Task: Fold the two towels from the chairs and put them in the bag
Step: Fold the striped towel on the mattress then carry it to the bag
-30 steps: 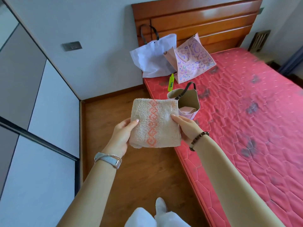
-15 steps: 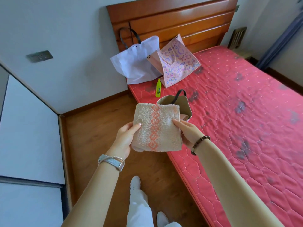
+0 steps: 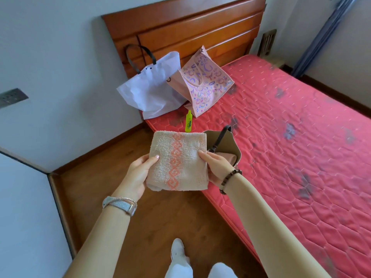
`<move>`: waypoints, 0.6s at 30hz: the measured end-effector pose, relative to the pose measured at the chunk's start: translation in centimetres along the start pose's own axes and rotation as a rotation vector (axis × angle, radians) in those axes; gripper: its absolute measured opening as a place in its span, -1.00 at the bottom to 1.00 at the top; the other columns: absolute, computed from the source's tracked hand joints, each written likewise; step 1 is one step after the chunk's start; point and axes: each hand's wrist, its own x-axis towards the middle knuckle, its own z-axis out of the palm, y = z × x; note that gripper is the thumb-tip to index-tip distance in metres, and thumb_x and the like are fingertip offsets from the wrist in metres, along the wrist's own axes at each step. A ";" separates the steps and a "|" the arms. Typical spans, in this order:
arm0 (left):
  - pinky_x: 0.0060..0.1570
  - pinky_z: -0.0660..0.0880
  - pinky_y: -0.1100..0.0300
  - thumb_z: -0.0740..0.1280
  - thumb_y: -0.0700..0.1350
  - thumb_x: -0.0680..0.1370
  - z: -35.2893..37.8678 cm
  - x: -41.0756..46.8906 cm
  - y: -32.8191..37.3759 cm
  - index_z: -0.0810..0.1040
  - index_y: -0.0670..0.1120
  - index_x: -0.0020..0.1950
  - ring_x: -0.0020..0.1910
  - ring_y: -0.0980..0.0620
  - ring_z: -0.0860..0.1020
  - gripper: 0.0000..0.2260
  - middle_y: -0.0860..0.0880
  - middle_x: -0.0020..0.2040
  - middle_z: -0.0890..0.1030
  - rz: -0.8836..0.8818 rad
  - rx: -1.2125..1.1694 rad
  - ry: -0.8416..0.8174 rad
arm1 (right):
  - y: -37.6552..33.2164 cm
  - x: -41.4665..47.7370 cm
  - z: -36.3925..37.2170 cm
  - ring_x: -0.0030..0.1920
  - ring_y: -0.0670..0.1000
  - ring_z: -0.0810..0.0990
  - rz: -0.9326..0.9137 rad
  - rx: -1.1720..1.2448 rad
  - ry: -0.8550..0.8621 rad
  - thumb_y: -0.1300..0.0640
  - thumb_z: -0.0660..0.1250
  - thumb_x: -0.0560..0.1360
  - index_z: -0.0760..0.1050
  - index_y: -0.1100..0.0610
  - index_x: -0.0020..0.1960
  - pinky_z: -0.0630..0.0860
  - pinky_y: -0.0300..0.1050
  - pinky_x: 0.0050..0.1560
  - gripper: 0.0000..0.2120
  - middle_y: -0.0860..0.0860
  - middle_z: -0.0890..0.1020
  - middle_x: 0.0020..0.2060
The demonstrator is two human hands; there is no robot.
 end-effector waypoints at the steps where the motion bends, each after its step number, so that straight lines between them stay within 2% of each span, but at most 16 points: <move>1: -0.06 0.58 0.05 0.35 -0.11 0.60 -0.1 0.6 0.3 0.52 -0.12 0.34 0.11 -0.06 0.64 -0.69 -0.10 0.16 0.66 -0.003 0.004 -0.010 | -0.1 0.4 0.3 -0.03 0.03 0.67 -0.001 0.006 -0.001 0.08 0.28 0.60 0.50 0.19 0.30 0.63 -0.10 -0.19 -0.68 0.08 0.66 0.04; 3: -0.07 0.58 0.06 0.35 -0.11 0.60 -0.3 1.8 0.8 0.52 -0.11 0.33 0.10 -0.05 0.64 -0.70 -0.09 0.15 0.66 -0.017 0.004 -0.030 | -0.4 1.4 0.6 0.01 0.04 0.66 0.000 0.016 0.013 0.08 0.28 0.60 0.50 0.18 0.28 0.64 -0.09 -0.14 -0.70 0.09 0.66 0.07; 8: 0.01 0.59 0.02 0.37 -0.05 0.59 0.0 5.0 1.1 0.53 -0.11 0.33 0.12 -0.09 0.65 -0.67 -0.12 0.18 0.67 -0.111 0.011 -0.090 | -0.9 3.8 0.5 0.12 0.12 0.66 -0.008 0.006 0.080 0.02 0.27 0.60 0.53 0.16 0.25 0.59 0.08 0.14 -0.69 0.12 0.65 0.13; 10: 0.01 0.60 0.02 0.36 -0.01 0.59 0.6 6.4 1.0 0.55 -0.12 0.32 0.11 -0.11 0.67 -0.67 -0.13 0.16 0.69 -0.172 0.010 -0.144 | -1.3 4.8 0.0 0.08 0.11 0.67 -0.011 0.008 0.091 0.01 0.26 0.61 0.54 0.12 0.23 0.60 0.08 0.13 -0.73 0.11 0.66 0.10; 14: 0.04 0.60 0.04 0.34 0.05 0.59 2.0 8.6 1.1 0.57 -0.15 0.28 0.10 -0.12 0.68 -0.64 -0.17 0.14 0.70 -0.286 0.006 -0.239 | -2.1 6.7 -1.2 -0.07 0.06 0.70 0.006 0.027 0.080 0.00 0.25 0.61 0.57 0.06 0.10 0.66 -0.02 -0.04 -0.81 0.07 0.69 0.01; 16: 0.10 0.58 0.01 0.36 0.07 0.57 3.1 10.0 1.3 0.56 -0.15 0.29 0.13 -0.14 0.66 -0.61 -0.18 0.15 0.69 -0.315 0.009 -0.255 | -2.8 7.8 -1.9 -0.07 0.05 0.70 0.005 0.020 0.083 0.00 0.25 0.61 0.58 0.03 0.06 0.66 -0.02 -0.02 -0.83 0.05 0.70 -0.02; 18: 0.13 0.57 -0.01 0.38 0.07 0.55 4.4 11.5 1.7 0.55 -0.15 0.31 0.15 -0.15 0.66 -0.58 -0.19 0.16 0.68 -0.322 0.018 -0.259 | -3.7 9.0 -2.6 -0.02 0.06 0.69 -0.005 0.017 0.085 -0.01 0.24 0.61 0.58 0.04 0.09 0.63 0.01 0.05 -0.80 0.05 0.70 -0.01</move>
